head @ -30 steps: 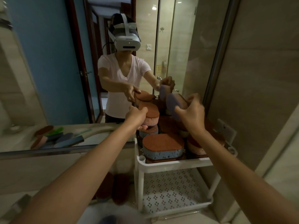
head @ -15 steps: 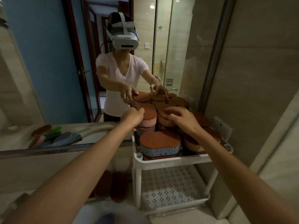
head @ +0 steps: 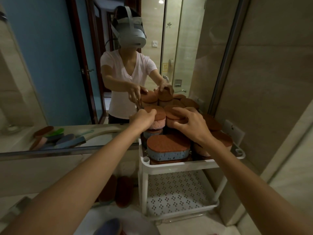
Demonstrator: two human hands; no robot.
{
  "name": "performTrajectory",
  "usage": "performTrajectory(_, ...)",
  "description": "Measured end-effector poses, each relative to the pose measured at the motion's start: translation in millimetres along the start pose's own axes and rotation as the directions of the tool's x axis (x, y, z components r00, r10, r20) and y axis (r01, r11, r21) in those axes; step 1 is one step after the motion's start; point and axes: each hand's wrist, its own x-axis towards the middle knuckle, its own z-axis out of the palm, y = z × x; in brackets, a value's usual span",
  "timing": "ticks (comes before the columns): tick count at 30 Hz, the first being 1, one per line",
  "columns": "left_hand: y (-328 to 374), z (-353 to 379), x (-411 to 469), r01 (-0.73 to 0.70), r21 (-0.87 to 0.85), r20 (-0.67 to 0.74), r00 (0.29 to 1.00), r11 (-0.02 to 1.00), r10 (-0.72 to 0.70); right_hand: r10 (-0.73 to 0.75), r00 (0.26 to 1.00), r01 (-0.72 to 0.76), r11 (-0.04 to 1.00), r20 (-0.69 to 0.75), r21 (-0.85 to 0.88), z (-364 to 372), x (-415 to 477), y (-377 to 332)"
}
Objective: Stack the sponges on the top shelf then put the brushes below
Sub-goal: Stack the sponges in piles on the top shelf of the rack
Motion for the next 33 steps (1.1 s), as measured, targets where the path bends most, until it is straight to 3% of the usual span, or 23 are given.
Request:
performTrajectory(4,-3.8,7.3,-2.9,-0.003,0.083,-0.042,0.999,0.997,0.007,0.033,0.997,-0.030,0.999,0.067,-0.041,4.5,-5.1,0.5)
performTrajectory(11,1.7,13.6,-3.8,0.060,-0.006,-0.021,0.998,0.998,-0.060,0.063,0.986,-0.034,0.982,0.156,-0.183,0.0,-2.0,-3.6)
performTrajectory(14,2.7,10.0,-9.1,0.068,-0.083,-0.003,0.998,0.994,-0.068,0.063,0.983,-0.056,0.997,0.173,-0.043,-6.5,-4.4,0.8)
performTrajectory(17,-1.7,3.9,-29.2,-0.016,-0.134,-0.142,0.990,0.991,-0.003,0.074,0.994,-0.084,0.988,0.085,0.132,-19.0,-14.3,7.1)
performTrajectory(19,-9.0,1.7,-49.9,-0.116,-0.084,-0.274,0.958,0.990,0.089,0.105,0.994,-0.107,0.982,0.026,0.154,-29.3,-25.7,13.8)
performTrajectory(21,-20.3,2.9,-66.6,-0.177,-0.031,-0.306,0.939,0.984,0.160,0.143,0.989,-0.139,0.984,-0.029,0.111,-37.5,-39.5,23.5)
performTrajectory(24,-28.9,9.6,-85.4,-0.122,0.035,-0.135,0.983,0.992,0.125,0.167,0.983,-0.173,0.981,-0.079,-0.085,-40.3,-62.6,41.2)
performTrajectory(27,-25.0,17.6,-99.4,-0.114,0.248,-0.025,0.992,0.962,0.124,0.224,0.973,-0.232,0.944,-0.061,-0.234,-35.6,-78.9,53.0)
performTrajectory(30,-20.2,21.6,-107.3,-0.113,0.492,0.001,0.992,0.863,0.129,0.296,0.955,-0.296,0.924,-0.038,-0.242,-32.9,-84.2,58.4)
performTrajectory(33,-16.5,25.4,-107.8,-0.107,0.583,0.022,0.993,0.806,0.115,0.306,0.952,-0.300,0.923,-0.014,-0.241,-30.6,-84.5,56.9)
